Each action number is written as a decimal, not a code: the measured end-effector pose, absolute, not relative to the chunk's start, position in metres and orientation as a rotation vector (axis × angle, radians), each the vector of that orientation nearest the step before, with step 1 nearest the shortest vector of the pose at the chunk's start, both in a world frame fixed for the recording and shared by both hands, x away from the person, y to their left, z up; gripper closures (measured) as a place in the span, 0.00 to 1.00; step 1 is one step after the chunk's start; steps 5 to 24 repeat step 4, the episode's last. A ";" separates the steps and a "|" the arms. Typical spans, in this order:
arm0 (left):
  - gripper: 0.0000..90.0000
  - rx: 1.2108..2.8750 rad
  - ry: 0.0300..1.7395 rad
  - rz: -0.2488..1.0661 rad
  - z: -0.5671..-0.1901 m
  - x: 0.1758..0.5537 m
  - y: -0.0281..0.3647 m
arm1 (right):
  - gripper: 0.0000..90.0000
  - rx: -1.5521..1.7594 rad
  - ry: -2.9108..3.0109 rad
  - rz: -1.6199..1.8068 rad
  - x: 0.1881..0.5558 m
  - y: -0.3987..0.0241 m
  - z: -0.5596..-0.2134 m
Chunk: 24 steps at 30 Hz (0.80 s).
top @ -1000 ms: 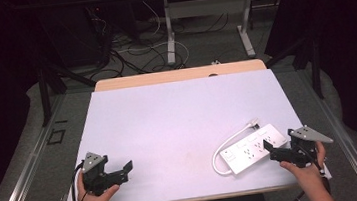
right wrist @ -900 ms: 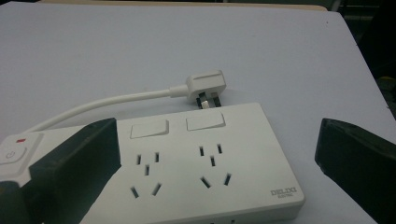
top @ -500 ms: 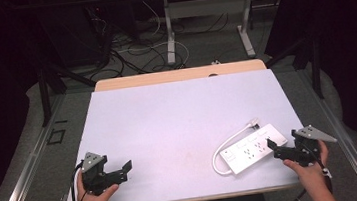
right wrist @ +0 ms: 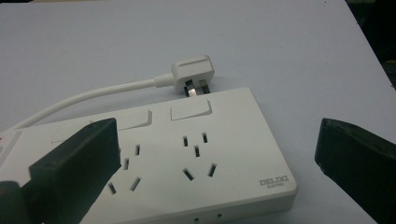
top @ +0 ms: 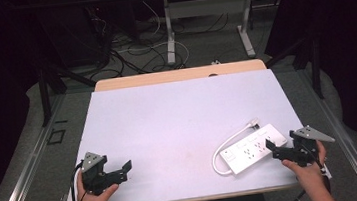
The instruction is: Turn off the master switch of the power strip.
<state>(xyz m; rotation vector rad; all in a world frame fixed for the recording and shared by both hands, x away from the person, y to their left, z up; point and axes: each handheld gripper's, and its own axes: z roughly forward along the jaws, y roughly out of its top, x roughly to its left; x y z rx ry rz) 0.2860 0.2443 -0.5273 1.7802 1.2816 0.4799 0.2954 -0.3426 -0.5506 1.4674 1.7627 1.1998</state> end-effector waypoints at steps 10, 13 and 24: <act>0.05 1.785 1.279 0.479 -0.528 0.286 0.244 | 0.00 1.476 1.756 1.201 0.295 -0.343 -0.551; 0.05 1.785 1.279 0.479 -0.528 0.286 0.244 | 0.00 1.476 1.756 1.201 0.295 -0.343 -0.551; 0.05 1.785 1.279 0.479 -0.528 0.286 0.244 | 0.00 1.476 1.756 1.201 0.295 -0.343 -0.551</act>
